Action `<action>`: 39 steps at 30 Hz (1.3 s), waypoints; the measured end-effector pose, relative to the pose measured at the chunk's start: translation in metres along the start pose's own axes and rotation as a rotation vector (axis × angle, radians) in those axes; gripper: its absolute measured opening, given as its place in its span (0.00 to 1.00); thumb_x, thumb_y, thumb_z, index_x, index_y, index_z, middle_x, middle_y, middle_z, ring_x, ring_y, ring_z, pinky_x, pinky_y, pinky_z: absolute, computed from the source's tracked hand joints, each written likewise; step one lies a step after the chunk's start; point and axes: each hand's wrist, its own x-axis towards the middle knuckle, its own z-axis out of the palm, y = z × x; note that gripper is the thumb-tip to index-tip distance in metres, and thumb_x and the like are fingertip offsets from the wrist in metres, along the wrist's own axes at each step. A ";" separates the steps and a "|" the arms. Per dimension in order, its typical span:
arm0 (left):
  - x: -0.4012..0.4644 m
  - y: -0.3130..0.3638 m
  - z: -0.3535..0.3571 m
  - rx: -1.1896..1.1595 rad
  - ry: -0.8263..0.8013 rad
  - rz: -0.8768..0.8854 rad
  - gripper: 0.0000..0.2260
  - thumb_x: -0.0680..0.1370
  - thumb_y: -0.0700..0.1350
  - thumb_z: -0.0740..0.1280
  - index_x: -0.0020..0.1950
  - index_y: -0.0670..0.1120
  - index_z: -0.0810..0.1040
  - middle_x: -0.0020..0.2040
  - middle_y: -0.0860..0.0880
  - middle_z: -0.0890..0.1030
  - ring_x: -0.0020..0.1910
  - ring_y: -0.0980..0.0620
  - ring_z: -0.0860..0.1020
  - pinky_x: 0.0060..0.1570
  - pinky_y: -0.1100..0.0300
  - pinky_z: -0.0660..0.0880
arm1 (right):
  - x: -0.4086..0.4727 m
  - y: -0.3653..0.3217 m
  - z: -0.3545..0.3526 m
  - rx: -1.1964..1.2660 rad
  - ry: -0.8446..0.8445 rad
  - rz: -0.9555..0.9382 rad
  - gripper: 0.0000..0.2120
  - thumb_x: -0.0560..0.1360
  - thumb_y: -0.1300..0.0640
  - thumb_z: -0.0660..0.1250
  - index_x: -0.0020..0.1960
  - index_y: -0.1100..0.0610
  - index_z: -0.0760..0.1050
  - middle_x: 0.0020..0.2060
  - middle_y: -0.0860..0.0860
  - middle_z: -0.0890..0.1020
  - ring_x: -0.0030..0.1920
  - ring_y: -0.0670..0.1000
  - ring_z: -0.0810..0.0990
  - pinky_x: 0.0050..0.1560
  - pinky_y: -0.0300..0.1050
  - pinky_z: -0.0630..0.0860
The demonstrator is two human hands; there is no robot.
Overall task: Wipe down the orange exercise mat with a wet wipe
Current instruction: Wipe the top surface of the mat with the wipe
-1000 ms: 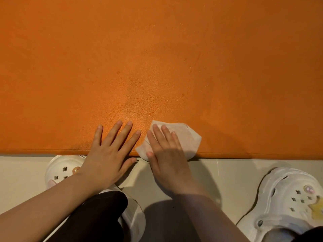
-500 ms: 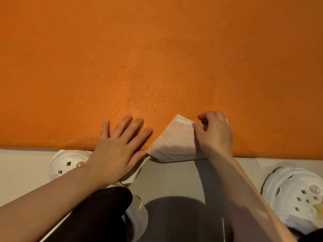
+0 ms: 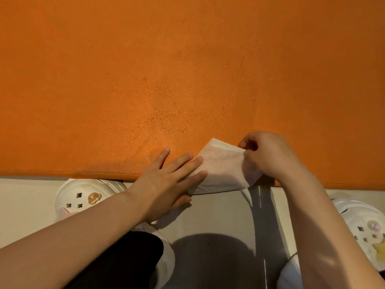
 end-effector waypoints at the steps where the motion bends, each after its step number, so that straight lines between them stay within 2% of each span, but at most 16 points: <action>1: 0.000 0.000 0.001 0.003 0.009 -0.002 0.26 0.77 0.58 0.53 0.73 0.51 0.69 0.75 0.46 0.70 0.73 0.44 0.69 0.64 0.33 0.69 | -0.002 0.000 -0.005 0.004 0.017 -0.026 0.09 0.77 0.62 0.64 0.52 0.52 0.80 0.52 0.51 0.80 0.50 0.53 0.75 0.43 0.43 0.66; 5: -0.003 0.000 0.003 0.002 0.035 -0.057 0.26 0.78 0.58 0.53 0.74 0.52 0.67 0.76 0.46 0.68 0.74 0.43 0.66 0.64 0.33 0.70 | -0.011 -0.005 -0.021 0.055 0.033 -0.166 0.07 0.79 0.57 0.66 0.44 0.47 0.75 0.46 0.48 0.75 0.42 0.48 0.73 0.39 0.42 0.64; 7: -0.005 -0.002 0.003 0.020 0.031 -0.079 0.26 0.78 0.58 0.53 0.75 0.52 0.66 0.76 0.46 0.67 0.74 0.42 0.63 0.64 0.32 0.69 | -0.013 -0.007 -0.023 0.266 -0.012 -0.194 0.06 0.77 0.58 0.69 0.42 0.50 0.78 0.39 0.46 0.80 0.34 0.45 0.77 0.35 0.38 0.68; 10: -0.008 -0.008 0.001 0.082 0.030 -0.083 0.27 0.79 0.58 0.52 0.77 0.51 0.65 0.77 0.45 0.65 0.75 0.41 0.62 0.64 0.30 0.66 | -0.014 -0.011 -0.027 0.550 0.013 -0.224 0.12 0.73 0.65 0.73 0.38 0.49 0.77 0.31 0.45 0.79 0.27 0.46 0.77 0.34 0.45 0.72; 13: -0.011 -0.012 0.000 0.105 0.024 -0.110 0.27 0.80 0.58 0.52 0.78 0.51 0.63 0.78 0.44 0.63 0.75 0.39 0.64 0.63 0.28 0.66 | -0.009 -0.018 -0.024 0.709 0.284 -0.262 0.14 0.73 0.66 0.72 0.39 0.48 0.77 0.33 0.43 0.79 0.29 0.45 0.77 0.34 0.41 0.74; 16: -0.012 -0.016 0.000 0.099 0.012 -0.125 0.27 0.80 0.58 0.51 0.78 0.51 0.61 0.77 0.43 0.64 0.75 0.39 0.65 0.61 0.28 0.67 | -0.001 -0.020 -0.011 0.479 0.657 -0.208 0.08 0.76 0.64 0.67 0.46 0.51 0.79 0.42 0.43 0.81 0.37 0.47 0.78 0.40 0.43 0.73; 18: -0.012 -0.015 0.000 0.092 0.015 -0.120 0.28 0.80 0.59 0.52 0.78 0.50 0.62 0.77 0.43 0.65 0.75 0.39 0.65 0.61 0.27 0.67 | 0.002 -0.018 0.001 0.403 0.735 -0.152 0.08 0.77 0.64 0.64 0.51 0.56 0.80 0.47 0.49 0.82 0.43 0.51 0.79 0.43 0.43 0.71; 22: -0.010 -0.009 -0.002 0.042 0.056 -0.139 0.28 0.79 0.60 0.53 0.77 0.51 0.64 0.75 0.43 0.69 0.74 0.39 0.67 0.61 0.26 0.66 | 0.001 -0.040 0.044 0.405 0.542 -0.207 0.10 0.77 0.62 0.63 0.56 0.59 0.79 0.53 0.55 0.81 0.52 0.54 0.77 0.49 0.38 0.66; 24: -0.010 -0.009 -0.003 -0.006 0.071 -0.182 0.28 0.80 0.60 0.53 0.78 0.51 0.64 0.75 0.44 0.69 0.74 0.40 0.67 0.64 0.29 0.66 | -0.004 -0.054 0.075 0.380 0.361 -0.239 0.20 0.78 0.53 0.58 0.67 0.58 0.74 0.66 0.56 0.75 0.67 0.55 0.71 0.66 0.43 0.64; 26: -0.013 -0.013 -0.003 -0.046 0.091 -0.235 0.27 0.81 0.60 0.52 0.78 0.50 0.64 0.75 0.43 0.68 0.74 0.41 0.65 0.69 0.34 0.63 | -0.007 -0.057 0.100 0.276 0.297 -0.158 0.30 0.78 0.43 0.47 0.77 0.52 0.61 0.78 0.51 0.59 0.78 0.51 0.53 0.77 0.47 0.46; 27: -0.016 -0.016 -0.003 -0.060 0.101 -0.271 0.27 0.81 0.61 0.51 0.78 0.50 0.64 0.75 0.43 0.67 0.75 0.42 0.64 0.70 0.35 0.61 | -0.005 -0.053 0.107 0.208 0.321 -0.140 0.32 0.78 0.41 0.42 0.79 0.51 0.56 0.79 0.49 0.53 0.79 0.49 0.47 0.77 0.45 0.38; 29: -0.024 -0.025 -0.002 -0.085 0.108 -0.358 0.29 0.81 0.63 0.49 0.78 0.51 0.64 0.77 0.44 0.65 0.76 0.44 0.62 0.70 0.32 0.57 | 0.006 -0.036 0.103 0.071 0.358 -0.134 0.33 0.78 0.40 0.39 0.80 0.50 0.50 0.80 0.50 0.48 0.79 0.49 0.42 0.74 0.42 0.31; 32: -0.037 -0.034 0.003 -0.120 0.096 -0.413 0.31 0.81 0.66 0.47 0.79 0.51 0.61 0.79 0.47 0.61 0.78 0.47 0.56 0.72 0.34 0.53 | 0.034 0.011 0.077 -0.089 0.356 -0.064 0.31 0.81 0.41 0.40 0.80 0.52 0.44 0.80 0.53 0.44 0.79 0.52 0.41 0.76 0.47 0.35; 35: -0.037 -0.034 0.005 -0.110 0.099 -0.404 0.30 0.81 0.65 0.47 0.78 0.50 0.62 0.78 0.46 0.62 0.78 0.46 0.58 0.73 0.35 0.53 | 0.047 0.065 0.044 -0.066 0.434 0.120 0.33 0.80 0.40 0.40 0.81 0.54 0.45 0.80 0.56 0.46 0.79 0.55 0.43 0.78 0.56 0.42; 37: -0.034 -0.032 0.006 -0.113 0.111 -0.406 0.30 0.81 0.65 0.48 0.78 0.50 0.63 0.78 0.46 0.63 0.77 0.45 0.59 0.73 0.36 0.51 | 0.047 0.074 0.039 -0.022 0.474 0.187 0.33 0.79 0.41 0.41 0.81 0.55 0.48 0.80 0.57 0.49 0.79 0.57 0.45 0.77 0.59 0.42; 39: -0.034 -0.032 0.007 -0.109 0.104 -0.412 0.30 0.81 0.65 0.48 0.78 0.50 0.63 0.78 0.46 0.63 0.77 0.45 0.59 0.73 0.37 0.50 | 0.044 0.049 0.053 -0.039 0.451 0.134 0.32 0.80 0.42 0.40 0.81 0.53 0.48 0.80 0.56 0.48 0.79 0.57 0.44 0.77 0.59 0.40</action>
